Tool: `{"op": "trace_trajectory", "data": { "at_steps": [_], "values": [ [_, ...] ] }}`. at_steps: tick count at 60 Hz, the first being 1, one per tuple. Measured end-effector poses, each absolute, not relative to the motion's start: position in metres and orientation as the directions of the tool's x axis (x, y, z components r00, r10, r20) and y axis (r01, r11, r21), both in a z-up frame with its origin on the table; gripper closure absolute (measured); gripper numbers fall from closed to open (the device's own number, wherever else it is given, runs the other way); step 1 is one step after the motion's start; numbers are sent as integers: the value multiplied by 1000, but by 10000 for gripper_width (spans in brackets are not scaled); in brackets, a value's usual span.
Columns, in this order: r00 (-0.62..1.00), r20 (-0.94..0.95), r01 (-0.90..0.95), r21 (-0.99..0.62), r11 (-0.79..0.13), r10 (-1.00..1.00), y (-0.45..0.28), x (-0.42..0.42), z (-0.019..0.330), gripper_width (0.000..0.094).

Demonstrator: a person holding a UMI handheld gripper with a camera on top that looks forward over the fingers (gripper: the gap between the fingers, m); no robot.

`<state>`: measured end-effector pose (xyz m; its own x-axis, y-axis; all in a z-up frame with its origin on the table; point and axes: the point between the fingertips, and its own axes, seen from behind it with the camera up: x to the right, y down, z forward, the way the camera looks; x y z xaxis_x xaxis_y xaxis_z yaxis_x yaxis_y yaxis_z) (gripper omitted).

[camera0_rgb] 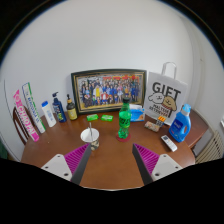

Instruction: Pour water

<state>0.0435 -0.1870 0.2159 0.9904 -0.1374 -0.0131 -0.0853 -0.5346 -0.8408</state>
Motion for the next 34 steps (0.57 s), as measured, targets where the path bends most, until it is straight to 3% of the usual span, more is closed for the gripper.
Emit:
{"op": "trace_trajectory", "data": {
  "at_steps": [17, 34],
  "values": [
    [988, 30, -61, -832, -551, -153, -253, 20, 233, 80],
    [988, 53, -34, -843, -537, -146, -269, 7, 245, 81]
  ]
}}
